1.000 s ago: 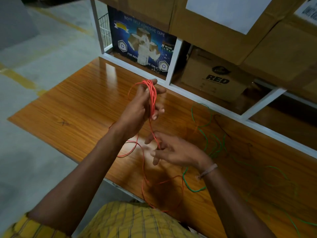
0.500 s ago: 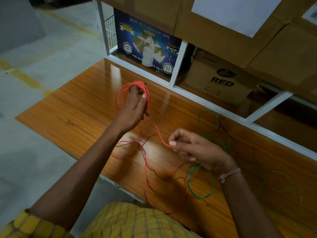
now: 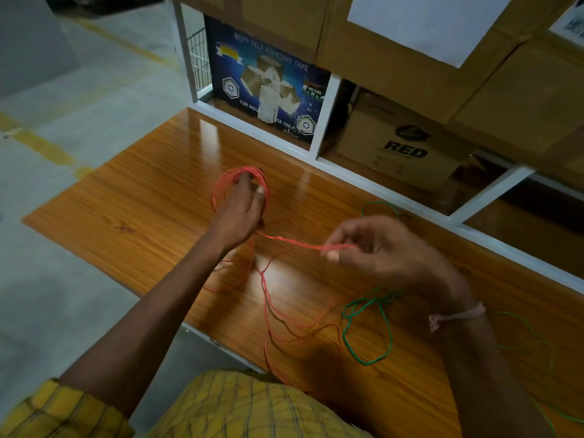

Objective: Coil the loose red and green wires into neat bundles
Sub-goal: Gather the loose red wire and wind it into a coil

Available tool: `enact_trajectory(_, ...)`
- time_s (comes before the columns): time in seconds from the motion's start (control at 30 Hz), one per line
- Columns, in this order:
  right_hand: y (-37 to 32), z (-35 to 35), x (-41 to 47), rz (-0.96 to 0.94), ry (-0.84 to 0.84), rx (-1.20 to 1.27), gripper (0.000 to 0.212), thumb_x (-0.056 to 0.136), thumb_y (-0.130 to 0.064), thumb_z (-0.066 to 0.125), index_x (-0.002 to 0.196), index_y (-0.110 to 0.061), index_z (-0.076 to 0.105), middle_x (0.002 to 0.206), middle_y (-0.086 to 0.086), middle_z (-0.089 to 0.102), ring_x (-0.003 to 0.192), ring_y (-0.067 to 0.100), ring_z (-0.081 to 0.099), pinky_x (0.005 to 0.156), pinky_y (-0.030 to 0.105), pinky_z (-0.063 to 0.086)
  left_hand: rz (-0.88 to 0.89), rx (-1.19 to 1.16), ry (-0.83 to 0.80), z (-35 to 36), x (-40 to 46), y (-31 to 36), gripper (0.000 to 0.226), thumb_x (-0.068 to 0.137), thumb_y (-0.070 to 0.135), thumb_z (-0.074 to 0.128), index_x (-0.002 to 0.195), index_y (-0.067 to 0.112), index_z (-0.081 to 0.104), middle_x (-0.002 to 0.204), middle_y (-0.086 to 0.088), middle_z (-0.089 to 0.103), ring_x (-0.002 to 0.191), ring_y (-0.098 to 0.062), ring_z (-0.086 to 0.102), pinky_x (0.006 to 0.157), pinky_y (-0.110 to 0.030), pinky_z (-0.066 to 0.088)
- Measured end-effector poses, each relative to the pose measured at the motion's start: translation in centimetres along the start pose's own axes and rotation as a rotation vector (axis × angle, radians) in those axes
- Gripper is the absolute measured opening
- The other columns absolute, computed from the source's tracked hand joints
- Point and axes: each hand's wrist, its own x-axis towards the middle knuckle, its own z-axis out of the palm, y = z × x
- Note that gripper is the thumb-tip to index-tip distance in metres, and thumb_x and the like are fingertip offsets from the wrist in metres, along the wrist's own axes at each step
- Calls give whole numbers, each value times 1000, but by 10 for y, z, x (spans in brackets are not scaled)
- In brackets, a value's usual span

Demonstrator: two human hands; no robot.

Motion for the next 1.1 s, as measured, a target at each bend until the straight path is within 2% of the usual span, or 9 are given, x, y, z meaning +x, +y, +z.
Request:
enact_trajectory(0.1,7,-18,6,-86,285,-21,7,97,-23,75,96,-17,79,88,19,67,76,18,58,69,29,47,-7,-155,-284,-4,-18,8,41,112,44,38,143,18,45,115,-19,66,82,-28,72,64,-33,52)
enact_trajectory(0.27,36,-21,32,-134,578,-23,8,99,-24,74,102,-18,78,90,17,67,80,27,60,72,35,52,-110,-516,-755,-11,-50,42,32,117,27,34,145,19,49,126,-17,73,51,-19,51,46,-28,34)
enact_trajectory(0.37,56,-11,51,-107,663,10,10,98,-32,75,101,-23,78,98,5,73,92,25,68,79,43,58,-90,-690,-811,-13,-57,54,40,117,26,30,151,15,48,132,-26,69,46,-15,45,43,-24,29)
enact_trajectory(0.53,67,9,69,-42,596,2,15,102,-28,69,102,-17,79,99,-3,76,96,15,70,82,32,55,-7,-992,-873,-20,-57,69,48,115,25,27,158,8,40,131,-28,62,43,-8,45,40,-17,33)
enact_trajectory(0.73,61,53,70,2,396,36,19,95,-44,58,97,-50,75,80,-15,73,78,0,66,72,32,52,47,-1147,-679,-32,-47,92,50,115,25,23,161,8,35,130,-21,65,54,-13,56,46,-18,43)
enact_trajectory(0.83,52,72,63,65,169,14,26,109,-36,53,115,-26,75,66,-2,65,55,10,62,61,31,48,-10,-1121,-463,-32,-35,94,48,116,32,26,158,12,39,133,-17,67,64,-16,63,53,-25,47)
enact_trajectory(0.9,46,82,58,133,-58,-5,28,112,-31,49,122,-16,70,67,4,69,55,22,70,63,33,52,-24,-1078,-328,-31,-25,91,46,116,34,29,157,16,37,137,-14,66,74,-21,67,55,-24,50)
enact_trajectory(1.0,40,87,43,87,-274,-94,20,109,-17,53,122,-13,67,75,15,75,60,27,76,68,37,59,9,-791,-164,-36,-12,83,42,117,35,32,157,23,32,140,-10,64,84,-25,73,61,-26,54)
enact_trajectory(1.1,29,72,25,10,-312,-128,18,104,-10,60,122,-11,62,75,13,75,58,24,75,63,37,58,66,-434,-87,-39,-6,69,36,118,31,32,154,30,29,120,-6,70,84,-22,76,67,-31,58)
